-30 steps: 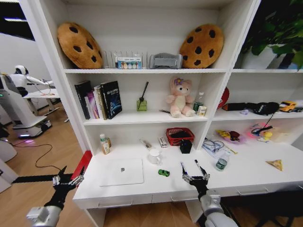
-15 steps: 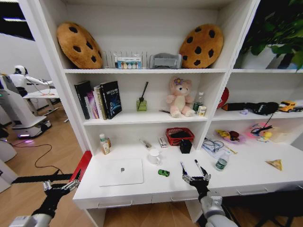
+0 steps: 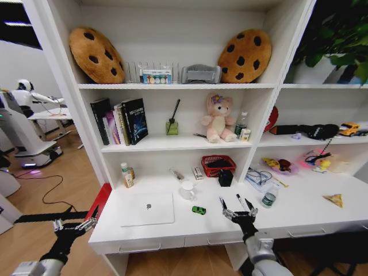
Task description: Organize the objects on the table.
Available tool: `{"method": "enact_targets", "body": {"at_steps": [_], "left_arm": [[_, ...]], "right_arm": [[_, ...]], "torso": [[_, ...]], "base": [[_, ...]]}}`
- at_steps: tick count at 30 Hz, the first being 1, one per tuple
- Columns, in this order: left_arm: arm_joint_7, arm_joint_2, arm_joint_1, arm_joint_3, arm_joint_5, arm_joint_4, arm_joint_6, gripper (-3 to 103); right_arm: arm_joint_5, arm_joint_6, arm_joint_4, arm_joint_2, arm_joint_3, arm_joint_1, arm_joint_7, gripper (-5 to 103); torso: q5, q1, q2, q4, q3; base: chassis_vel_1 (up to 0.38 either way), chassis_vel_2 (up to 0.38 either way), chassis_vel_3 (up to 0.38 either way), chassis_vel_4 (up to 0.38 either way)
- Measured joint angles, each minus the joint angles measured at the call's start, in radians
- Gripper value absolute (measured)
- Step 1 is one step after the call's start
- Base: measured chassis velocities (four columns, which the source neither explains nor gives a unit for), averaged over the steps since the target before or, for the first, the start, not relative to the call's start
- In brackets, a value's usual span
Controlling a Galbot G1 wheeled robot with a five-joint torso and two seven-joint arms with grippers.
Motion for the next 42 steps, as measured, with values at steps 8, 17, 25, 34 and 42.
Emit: {"method": "enact_targets", "body": {"at_steps": [8, 17, 25, 34, 42], "left_arm": [[-0.001, 0.001, -0.001, 0.0, 0.0, 0.001, 0.001, 100], [-0.001, 0.001, -0.001, 0.001, 0.0, 0.001, 0.001, 100], [-0.001, 0.001, -0.001, 0.002, 0.0, 0.002, 0.001, 100], [-0.001, 0.001, -0.001, 0.002, 0.0, 0.001, 0.001, 100], [-0.002, 0.001, -0.001, 0.002, 0.0, 0.002, 0.001, 100]], "right_arm": [[0.029, -0.009, 0.001, -0.012, 0.01, 0.008, -0.012, 100], [0.032, -0.009, -0.012, -0.017, 0.008, 0.013, -0.026, 100], [0.037, -0.003, -0.011, -0.02, 0.01, 0.006, -0.026, 100], [0.042, 0.008, -0.038, -0.095, -0.066, 0.059, -0.092, 100], [0.287, -0.054, -0.08, -0.414, -0.277, 0.214, -0.102, 100]], "torso": [[-0.0001, 0.0, 0.0, 0.0, 0.0], [-0.0001, 0.0, 0.0, -0.0003, 0.0], [-0.0009, 0.0, 0.0, -0.0005, 0.0], [0.0003, 0.0, 0.0, -0.0004, 0.0], [-0.0001, 0.0, 0.0, 0.0006, 0.0]], "base": [[0.0, 0.0, 0.0, 0.0], [-0.117, -0.12, 0.11, 0.105], [-0.215, -0.23, 0.232, 0.23], [-0.171, -0.193, 0.181, 0.179], [0.033, 0.031, -0.018, -0.025]]}}
